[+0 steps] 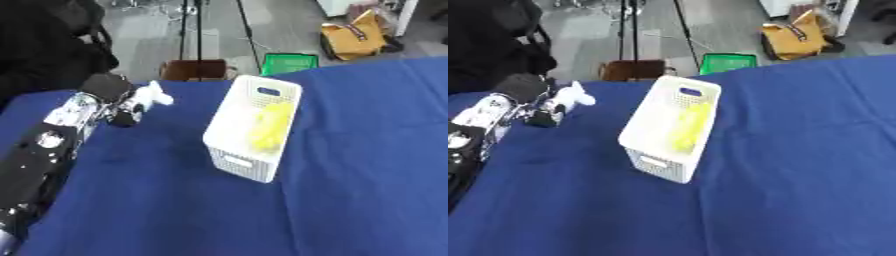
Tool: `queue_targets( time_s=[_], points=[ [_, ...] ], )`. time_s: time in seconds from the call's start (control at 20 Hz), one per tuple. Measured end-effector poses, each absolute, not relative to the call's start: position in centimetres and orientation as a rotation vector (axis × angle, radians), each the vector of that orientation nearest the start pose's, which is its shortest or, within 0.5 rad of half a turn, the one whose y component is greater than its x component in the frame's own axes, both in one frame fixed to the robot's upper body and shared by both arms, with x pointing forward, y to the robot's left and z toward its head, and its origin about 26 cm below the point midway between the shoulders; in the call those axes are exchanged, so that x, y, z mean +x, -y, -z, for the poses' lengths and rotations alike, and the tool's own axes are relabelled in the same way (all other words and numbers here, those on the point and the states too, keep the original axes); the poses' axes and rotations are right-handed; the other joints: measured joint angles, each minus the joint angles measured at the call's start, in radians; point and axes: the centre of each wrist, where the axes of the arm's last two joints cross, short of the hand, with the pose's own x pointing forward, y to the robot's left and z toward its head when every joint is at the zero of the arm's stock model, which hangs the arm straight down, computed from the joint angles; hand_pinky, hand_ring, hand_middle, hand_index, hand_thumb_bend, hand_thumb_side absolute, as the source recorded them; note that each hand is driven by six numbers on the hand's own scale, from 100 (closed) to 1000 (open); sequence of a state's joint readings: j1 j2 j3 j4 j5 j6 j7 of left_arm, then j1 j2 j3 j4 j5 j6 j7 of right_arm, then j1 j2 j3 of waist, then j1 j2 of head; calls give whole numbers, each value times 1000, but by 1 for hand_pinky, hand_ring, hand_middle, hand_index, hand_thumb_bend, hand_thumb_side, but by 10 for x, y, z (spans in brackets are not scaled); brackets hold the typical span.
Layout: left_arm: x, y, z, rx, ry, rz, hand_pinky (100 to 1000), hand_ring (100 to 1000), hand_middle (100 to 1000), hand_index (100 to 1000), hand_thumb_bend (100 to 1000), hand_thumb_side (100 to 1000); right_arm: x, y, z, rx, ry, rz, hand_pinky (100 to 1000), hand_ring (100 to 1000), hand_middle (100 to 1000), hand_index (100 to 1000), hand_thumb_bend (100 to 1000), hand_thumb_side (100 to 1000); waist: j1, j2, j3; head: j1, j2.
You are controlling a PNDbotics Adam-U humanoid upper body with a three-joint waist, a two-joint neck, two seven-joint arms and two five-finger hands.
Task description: Pick up objects on the table and place them in the box.
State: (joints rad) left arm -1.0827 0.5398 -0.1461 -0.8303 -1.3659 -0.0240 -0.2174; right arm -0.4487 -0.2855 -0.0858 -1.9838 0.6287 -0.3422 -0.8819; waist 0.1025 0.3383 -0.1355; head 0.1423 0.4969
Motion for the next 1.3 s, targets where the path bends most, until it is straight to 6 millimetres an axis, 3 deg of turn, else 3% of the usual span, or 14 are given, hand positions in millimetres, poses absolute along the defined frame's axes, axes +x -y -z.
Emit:
queue_targets(
  time_s=[0.45, 0.75, 1.3],
  points=[
    [473, -286, -307, 1605, 1236, 1442, 240, 334, 373, 537, 100, 546, 312, 261, -241, 1070, -2910, -445, 769, 752, 638, 731, 100, 815, -2, -20, 15, -3, 21],
    [454, -253, -338, 1641, 1378, 1515, 252, 341, 381, 545, 100, 547, 312, 261, -240, 1073, -2912, -443, 769, 752, 638, 731, 100, 815, -1, -27, 17, -2, 32],
    [432, -203, -364, 1641, 1546, 1632, 244, 337, 375, 542, 100, 547, 312, 259, -240, 1066, -2917, -439, 770, 752, 637, 730, 100, 812, 7, -39, 5, 7, 38]
  ],
)
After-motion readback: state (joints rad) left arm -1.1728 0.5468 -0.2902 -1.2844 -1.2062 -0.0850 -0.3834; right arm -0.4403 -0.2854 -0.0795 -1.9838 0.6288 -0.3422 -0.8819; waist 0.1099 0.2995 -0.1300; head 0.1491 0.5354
